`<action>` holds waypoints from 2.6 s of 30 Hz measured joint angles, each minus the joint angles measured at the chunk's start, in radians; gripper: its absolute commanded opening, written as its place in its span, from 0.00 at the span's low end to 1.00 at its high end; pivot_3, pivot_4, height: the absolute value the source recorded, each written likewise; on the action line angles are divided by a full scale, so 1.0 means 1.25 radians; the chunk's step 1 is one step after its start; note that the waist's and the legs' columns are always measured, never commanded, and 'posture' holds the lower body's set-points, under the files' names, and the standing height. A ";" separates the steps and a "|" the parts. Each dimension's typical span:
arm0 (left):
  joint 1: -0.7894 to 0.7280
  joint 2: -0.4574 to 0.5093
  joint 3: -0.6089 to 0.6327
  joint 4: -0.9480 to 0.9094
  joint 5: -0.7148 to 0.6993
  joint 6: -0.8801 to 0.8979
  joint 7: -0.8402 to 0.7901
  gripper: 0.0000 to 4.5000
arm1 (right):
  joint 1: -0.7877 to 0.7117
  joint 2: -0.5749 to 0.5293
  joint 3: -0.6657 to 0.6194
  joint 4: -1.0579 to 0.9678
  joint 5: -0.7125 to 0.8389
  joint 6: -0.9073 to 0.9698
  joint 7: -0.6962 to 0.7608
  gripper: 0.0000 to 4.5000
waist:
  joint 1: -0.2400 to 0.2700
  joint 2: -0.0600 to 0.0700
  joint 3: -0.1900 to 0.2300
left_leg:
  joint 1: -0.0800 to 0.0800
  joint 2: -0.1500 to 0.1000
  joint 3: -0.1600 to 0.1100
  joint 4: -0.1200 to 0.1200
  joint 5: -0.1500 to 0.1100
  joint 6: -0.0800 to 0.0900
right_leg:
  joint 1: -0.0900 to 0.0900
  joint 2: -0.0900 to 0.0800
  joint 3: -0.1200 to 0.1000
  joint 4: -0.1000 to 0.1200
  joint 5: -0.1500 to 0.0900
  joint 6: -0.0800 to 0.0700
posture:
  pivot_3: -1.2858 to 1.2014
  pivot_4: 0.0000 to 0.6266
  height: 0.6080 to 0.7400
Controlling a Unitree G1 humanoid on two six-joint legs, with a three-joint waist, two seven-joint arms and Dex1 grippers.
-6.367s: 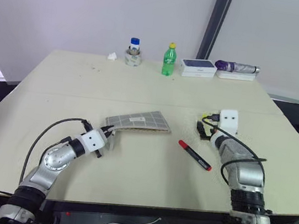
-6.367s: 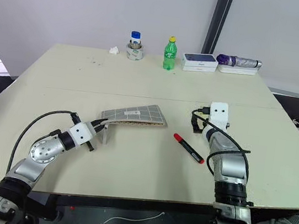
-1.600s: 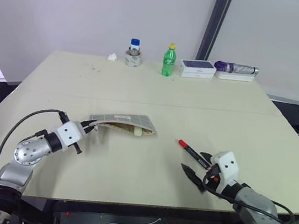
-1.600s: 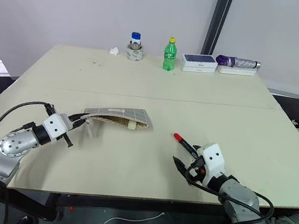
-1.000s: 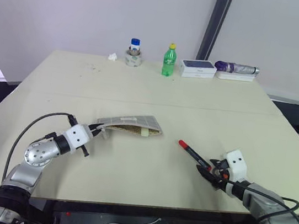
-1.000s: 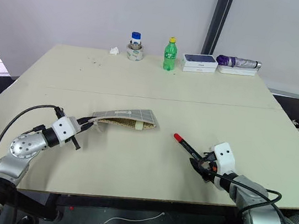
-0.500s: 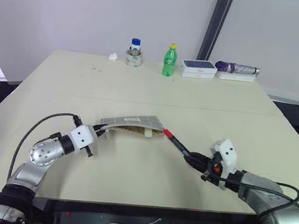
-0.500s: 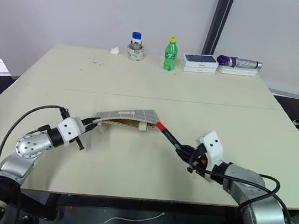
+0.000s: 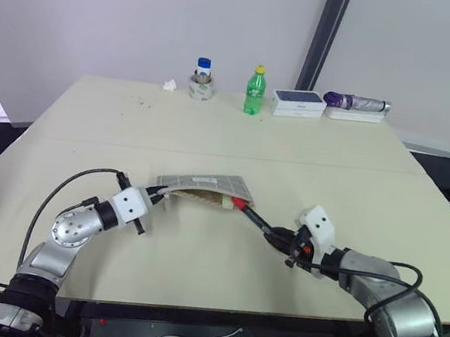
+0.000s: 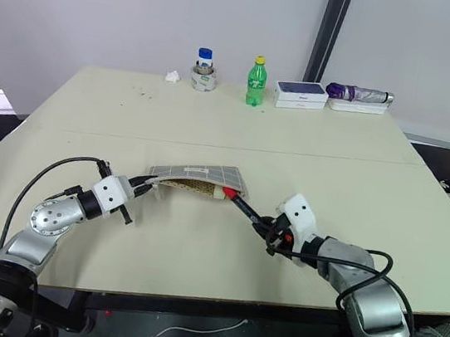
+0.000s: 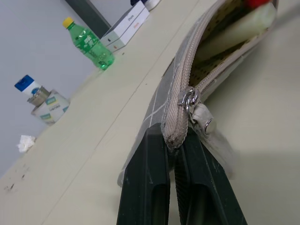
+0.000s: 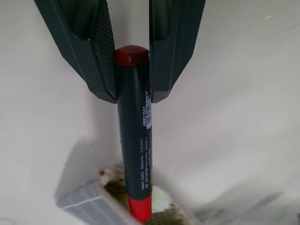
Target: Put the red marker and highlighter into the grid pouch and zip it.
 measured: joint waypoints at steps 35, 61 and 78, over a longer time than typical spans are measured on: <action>-0.002 -0.032 -0.061 -0.110 -0.058 0.070 -0.059 0.00 | -0.244 0.072 0.285 0.106 -0.242 -0.149 0.015 0.09 | -0.001 0.000 0.000 | -0.001 0.000 0.000 0.000 0.000 0.000 | -0.001 0.000 0.000 0.000 0.000 0.000 | 0.52 0.24 1.00; 0.023 -0.039 -0.046 -0.118 -0.113 0.136 -0.081 0.00 | -0.220 0.017 0.125 0.106 -0.187 -0.289 0.151 0.99 | 0.000 0.000 0.000 | -0.001 0.000 0.000 0.000 0.000 0.000 | -0.001 0.000 0.000 0.000 0.000 0.000 | 0.52 0.24 1.00; -0.002 -0.108 -0.166 -0.159 0.079 0.183 -0.001 0.00 | 0.056 0.122 0.077 -0.061 0.074 0.065 0.025 0.99 | 0.002 0.000 0.000 | 0.000 -0.001 -0.001 0.001 0.000 0.000 | 0.001 0.001 0.000 0.000 0.000 0.000 | 0.52 0.24 1.00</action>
